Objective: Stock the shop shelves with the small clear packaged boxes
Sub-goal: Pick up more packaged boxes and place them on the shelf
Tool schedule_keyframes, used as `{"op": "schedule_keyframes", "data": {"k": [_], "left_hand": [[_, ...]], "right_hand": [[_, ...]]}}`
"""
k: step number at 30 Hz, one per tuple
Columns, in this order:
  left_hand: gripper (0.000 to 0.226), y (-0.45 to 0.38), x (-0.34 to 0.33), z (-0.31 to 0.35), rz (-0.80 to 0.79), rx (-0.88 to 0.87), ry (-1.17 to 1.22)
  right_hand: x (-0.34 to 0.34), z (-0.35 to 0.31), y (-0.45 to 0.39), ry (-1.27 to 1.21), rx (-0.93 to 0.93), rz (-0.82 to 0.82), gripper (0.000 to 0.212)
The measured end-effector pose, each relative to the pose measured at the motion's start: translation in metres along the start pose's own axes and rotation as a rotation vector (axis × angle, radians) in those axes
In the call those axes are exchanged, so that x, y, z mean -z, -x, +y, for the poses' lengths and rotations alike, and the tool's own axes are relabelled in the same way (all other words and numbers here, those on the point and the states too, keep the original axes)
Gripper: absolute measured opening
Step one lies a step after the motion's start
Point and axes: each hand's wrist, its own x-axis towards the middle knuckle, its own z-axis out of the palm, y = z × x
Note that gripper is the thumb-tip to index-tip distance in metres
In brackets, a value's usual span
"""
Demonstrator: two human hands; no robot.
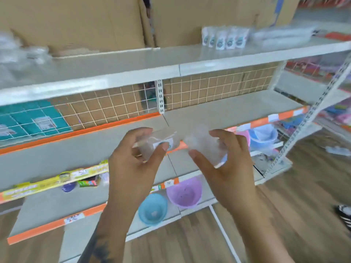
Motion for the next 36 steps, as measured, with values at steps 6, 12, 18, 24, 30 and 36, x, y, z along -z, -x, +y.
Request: {"op": "schedule_keyframes", "data": {"k": [6, 12, 18, 24, 30, 36], "left_hand": [[0.033, 0.040, -0.069, 0.018, -0.138, -0.004, -0.024], [0.033, 0.041, -0.134, 0.030, -0.223, -0.014, 0.018], [0.033, 0.018, -0.215, 0.034, -0.284, -0.042, 0.095], [0.035, -0.026, -0.299, 0.044, -0.267, -0.082, 0.124], [0.034, -0.080, -0.352, 0.053, -0.169, -0.072, 0.174], [0.036, -0.123, -0.386, 0.059, -0.099, -0.136, 0.175]], "right_hand": [[0.053, 0.057, 0.023, -0.021, -0.151, 0.073, 0.048], [0.089, 0.098, 0.012, -0.031, -0.243, 0.181, 0.047], [0.121, 0.142, -0.026, 0.022, -0.272, 0.221, 0.044], [0.159, 0.186, -0.106, 0.135, -0.217, 0.211, 0.046], [0.165, 0.212, -0.194, 0.113, -0.156, 0.169, 0.045], [0.155, 0.227, -0.251, 0.063, -0.070, 0.138, 0.042]]}}
